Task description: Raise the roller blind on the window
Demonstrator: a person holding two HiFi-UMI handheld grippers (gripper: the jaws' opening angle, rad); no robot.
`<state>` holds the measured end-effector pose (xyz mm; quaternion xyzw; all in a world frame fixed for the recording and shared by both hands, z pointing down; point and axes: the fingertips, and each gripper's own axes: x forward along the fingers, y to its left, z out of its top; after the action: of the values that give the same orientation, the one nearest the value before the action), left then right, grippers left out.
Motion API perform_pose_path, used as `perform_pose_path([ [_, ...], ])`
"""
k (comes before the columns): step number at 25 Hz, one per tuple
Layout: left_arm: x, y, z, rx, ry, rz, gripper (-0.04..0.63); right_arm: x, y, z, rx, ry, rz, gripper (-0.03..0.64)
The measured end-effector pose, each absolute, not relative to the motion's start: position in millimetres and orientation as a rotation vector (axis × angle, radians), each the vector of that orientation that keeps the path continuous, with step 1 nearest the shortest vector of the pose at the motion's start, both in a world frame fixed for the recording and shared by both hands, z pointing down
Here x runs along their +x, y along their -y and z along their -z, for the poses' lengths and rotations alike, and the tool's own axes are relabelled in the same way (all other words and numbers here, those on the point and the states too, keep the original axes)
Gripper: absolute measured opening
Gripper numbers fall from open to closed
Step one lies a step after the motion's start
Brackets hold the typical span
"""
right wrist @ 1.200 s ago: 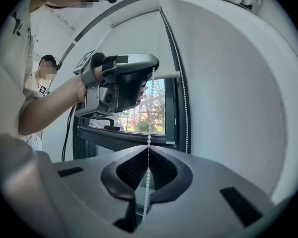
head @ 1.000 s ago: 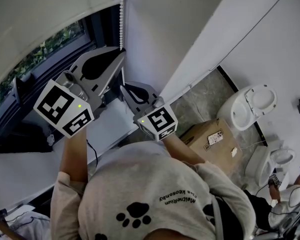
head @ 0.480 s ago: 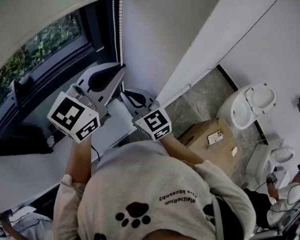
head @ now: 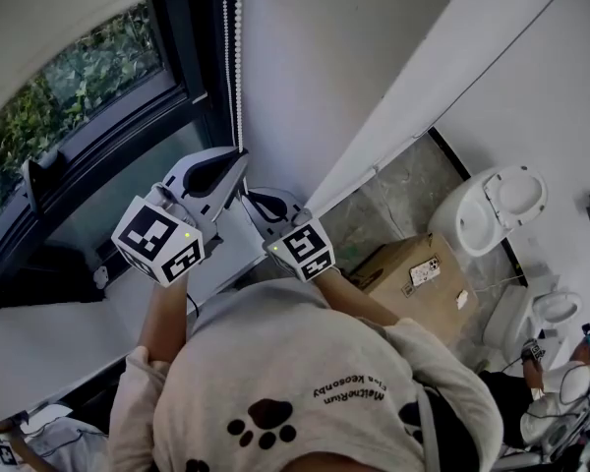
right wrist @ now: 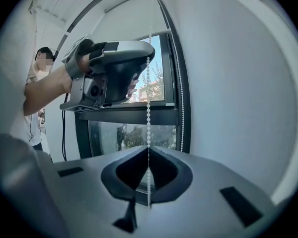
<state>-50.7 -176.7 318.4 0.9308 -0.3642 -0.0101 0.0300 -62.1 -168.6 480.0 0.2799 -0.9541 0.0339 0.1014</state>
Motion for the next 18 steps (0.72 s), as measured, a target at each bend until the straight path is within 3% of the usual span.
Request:
perform_pose_path([
  [6, -49, 178, -330, 2.855, 1.1, 0.02, 0.008, -59, 168, -490, 0.822, 2.773, -0.108, 0.012],
  [9, -47, 179, -335, 2.853, 1.091, 0.002, 0.008, -55, 168, -467, 0.842, 2.824, -0.11, 0.091],
  [18, -51, 181, -357, 2.816, 1.084, -0.02, 0.008, -39, 163, -366, 0.907, 2.957, 0.018, 0.097],
])
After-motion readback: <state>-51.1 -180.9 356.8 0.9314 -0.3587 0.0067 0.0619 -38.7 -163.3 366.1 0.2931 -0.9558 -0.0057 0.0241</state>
